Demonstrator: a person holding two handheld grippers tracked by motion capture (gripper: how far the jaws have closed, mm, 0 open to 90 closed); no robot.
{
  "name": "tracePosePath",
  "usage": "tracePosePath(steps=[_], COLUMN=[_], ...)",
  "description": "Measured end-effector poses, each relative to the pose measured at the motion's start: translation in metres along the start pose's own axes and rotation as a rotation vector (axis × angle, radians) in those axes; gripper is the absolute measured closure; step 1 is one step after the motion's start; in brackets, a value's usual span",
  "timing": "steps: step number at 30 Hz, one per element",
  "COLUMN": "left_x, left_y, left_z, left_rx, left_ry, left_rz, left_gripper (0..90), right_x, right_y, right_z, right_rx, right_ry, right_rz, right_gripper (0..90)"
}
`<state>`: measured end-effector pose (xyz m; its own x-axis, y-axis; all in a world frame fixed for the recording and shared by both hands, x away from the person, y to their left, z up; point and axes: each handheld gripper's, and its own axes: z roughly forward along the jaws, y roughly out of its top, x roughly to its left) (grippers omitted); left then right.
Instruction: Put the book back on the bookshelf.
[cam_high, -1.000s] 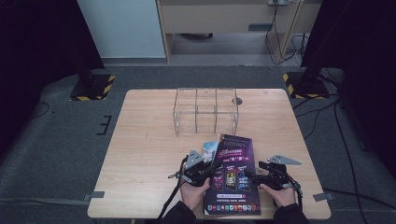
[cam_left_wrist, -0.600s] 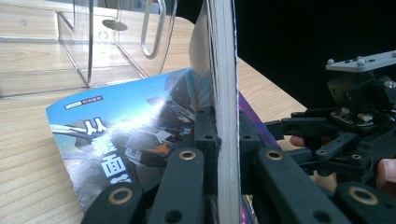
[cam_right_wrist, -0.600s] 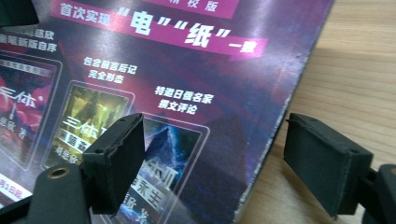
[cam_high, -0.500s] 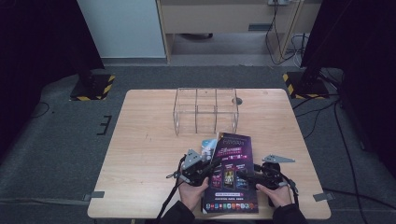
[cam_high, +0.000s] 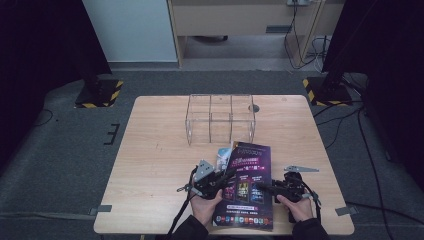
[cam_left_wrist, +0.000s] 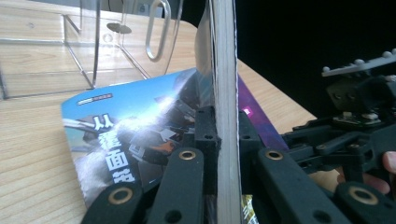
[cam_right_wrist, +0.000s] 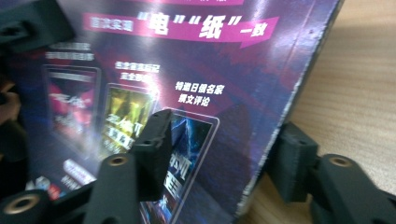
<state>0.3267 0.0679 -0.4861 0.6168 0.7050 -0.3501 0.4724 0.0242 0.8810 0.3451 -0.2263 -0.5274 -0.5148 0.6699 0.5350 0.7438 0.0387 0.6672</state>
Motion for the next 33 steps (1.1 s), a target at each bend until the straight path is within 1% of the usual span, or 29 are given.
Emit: tracePosePath(steps=[1, 2, 5, 7, 8, 10, 12, 16, 17, 24, 29, 30, 33], left_x=[0.001, 0.001, 0.001, 0.001, 0.001, 0.001, 0.001, 0.002, 0.002, 0.005, 0.012, 0.013, 0.014], left_y=[0.001, 0.001, 0.000, 0.000, 0.000, 0.000, 0.000, 0.001, 0.001, 0.001, 0.000, 0.000, -0.001], left_z=[-0.001, -0.001, -0.002, -0.002, -0.002, -0.002, -0.001, 0.001, 0.001, 0.001, 0.000, 0.000, -0.001], left_rx=[-0.004, -0.005, -0.011, -0.012, -0.013, -0.014, -0.011, 0.001, 0.003, 0.014, 0.021, 0.022, 0.025], left_ry=[0.000, 0.003, 0.006, 0.007, 0.007, 0.006, 0.010, 0.022, 0.023, 0.034, 0.050, 0.052, 0.056], left_rz=[-0.005, -0.004, 0.000, -0.001, -0.002, -0.001, 0.001, 0.008, 0.009, 0.011, 0.001, -0.001, -0.002], left_gripper=[83.6, 83.6, 83.6, 83.6, 83.6, 83.6, 83.6, 83.4, 83.5, 83.3, 82.5, 82.0, 80.3], right_x=[0.001, 0.002, 0.003, 0.003, 0.003, 0.003, 0.004, 0.005, 0.006, 0.009, 0.012, 0.013, 0.013], right_y=[0.000, 0.001, 0.001, 0.001, 0.002, 0.003, 0.004, 0.005, 0.005, 0.005, 0.007, 0.007, 0.008], right_z=[-0.001, 0.002, 0.006, 0.007, 0.006, 0.005, 0.002, -0.002, -0.003, -0.006, -0.011, -0.012, -0.015], right_rx=[-0.003, -0.010, 0.016, 0.018, 0.016, 0.014, 0.015, -0.001, -0.005, -0.011, -0.049, -0.054, -0.081], right_ry=[0.007, 0.022, 0.012, 0.007, 0.005, 0.001, -0.003, 0.012, 0.019, 0.014, 0.024, 0.028, 0.036], right_rz=[0.005, 0.007, 0.003, 0.007, 0.025, 0.027, 0.043, 0.057, 0.067, 0.081, 0.097, 0.108, 0.111], right_gripper=[48.2, 47.3, 48.5, 49.2, 53.1, 55.7, 60.3, 71.6, 72.3, 74.9, 79.9, 80.7, 82.8])
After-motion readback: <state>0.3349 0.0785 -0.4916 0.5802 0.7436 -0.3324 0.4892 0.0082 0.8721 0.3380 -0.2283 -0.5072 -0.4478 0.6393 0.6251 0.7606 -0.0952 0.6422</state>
